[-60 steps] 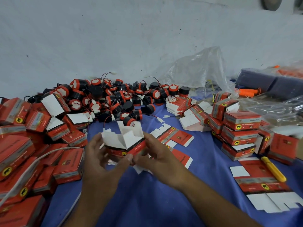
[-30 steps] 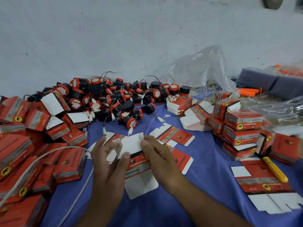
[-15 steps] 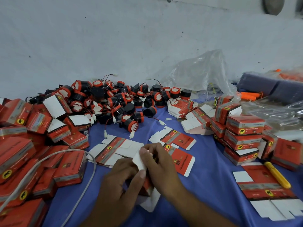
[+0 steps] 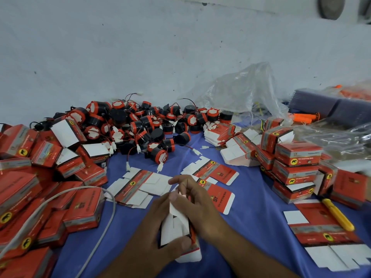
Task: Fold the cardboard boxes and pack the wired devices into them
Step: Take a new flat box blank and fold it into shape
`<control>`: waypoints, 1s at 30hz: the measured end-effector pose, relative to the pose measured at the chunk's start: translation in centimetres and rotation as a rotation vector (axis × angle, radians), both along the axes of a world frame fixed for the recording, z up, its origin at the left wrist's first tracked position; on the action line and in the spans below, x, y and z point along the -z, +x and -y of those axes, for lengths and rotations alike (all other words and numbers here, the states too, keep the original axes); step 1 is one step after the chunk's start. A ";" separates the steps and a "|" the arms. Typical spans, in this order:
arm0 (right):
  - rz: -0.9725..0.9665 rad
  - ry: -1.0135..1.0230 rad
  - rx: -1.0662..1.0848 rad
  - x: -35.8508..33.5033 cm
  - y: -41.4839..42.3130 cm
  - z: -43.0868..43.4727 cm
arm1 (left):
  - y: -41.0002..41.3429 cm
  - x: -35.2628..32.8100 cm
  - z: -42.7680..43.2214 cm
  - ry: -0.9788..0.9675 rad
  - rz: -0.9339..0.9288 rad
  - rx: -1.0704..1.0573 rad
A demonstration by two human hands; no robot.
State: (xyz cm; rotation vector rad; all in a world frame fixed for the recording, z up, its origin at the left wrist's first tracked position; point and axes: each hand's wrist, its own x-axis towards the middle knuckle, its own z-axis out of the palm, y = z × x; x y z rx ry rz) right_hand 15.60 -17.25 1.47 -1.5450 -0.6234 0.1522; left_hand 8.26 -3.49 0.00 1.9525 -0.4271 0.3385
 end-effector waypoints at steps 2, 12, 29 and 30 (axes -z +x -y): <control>-0.050 -0.057 -0.009 0.0 0.4 0.3 | 0.1 0.1 0.0 0.015 0.069 -0.046; -0.144 -0.205 -0.140 -2.8 -0.3 0.1 | 0.3 -0.5 0.3 0.262 0.316 -0.545; 0.180 -0.453 -0.184 -3.5 -0.6 0.3 | 0.3 -0.6 -0.2 0.394 0.391 -0.589; 0.181 -0.456 -0.190 -3.5 -0.5 0.3 | 0.4 -0.6 -0.2 0.391 0.399 -0.587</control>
